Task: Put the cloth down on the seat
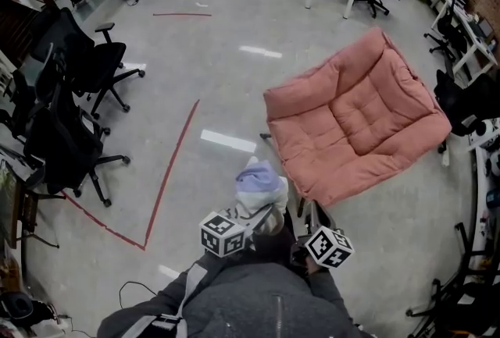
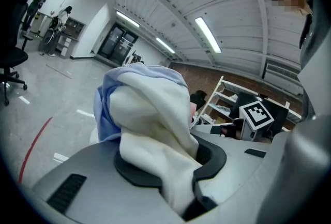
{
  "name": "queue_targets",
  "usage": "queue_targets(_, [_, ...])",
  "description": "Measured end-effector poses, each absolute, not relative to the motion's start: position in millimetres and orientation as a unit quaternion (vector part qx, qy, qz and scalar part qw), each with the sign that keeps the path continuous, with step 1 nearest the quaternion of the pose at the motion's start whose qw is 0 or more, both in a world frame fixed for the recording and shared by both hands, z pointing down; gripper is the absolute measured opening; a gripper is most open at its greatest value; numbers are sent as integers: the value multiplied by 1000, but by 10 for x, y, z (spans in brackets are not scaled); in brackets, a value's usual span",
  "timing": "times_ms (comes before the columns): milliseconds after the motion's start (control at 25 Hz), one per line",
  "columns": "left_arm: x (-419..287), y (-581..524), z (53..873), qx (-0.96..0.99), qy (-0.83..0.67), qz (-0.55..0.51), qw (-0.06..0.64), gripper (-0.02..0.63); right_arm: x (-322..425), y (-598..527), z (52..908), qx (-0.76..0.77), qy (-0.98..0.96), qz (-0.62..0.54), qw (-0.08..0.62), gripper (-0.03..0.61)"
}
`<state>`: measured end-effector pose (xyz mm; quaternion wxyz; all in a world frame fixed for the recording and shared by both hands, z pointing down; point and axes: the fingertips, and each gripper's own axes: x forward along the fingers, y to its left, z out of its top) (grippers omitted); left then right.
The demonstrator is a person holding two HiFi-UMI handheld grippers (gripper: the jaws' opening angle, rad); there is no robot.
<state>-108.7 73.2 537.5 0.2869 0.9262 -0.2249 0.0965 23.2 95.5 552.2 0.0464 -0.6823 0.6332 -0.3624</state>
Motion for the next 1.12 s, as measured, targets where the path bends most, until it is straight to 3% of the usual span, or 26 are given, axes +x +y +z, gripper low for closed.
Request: queue_targets(1120, [20, -1427, 5330, 934, -185, 119, 281, 115, 1145, -1219, 5573, -682, 627, -375, 42, 13])
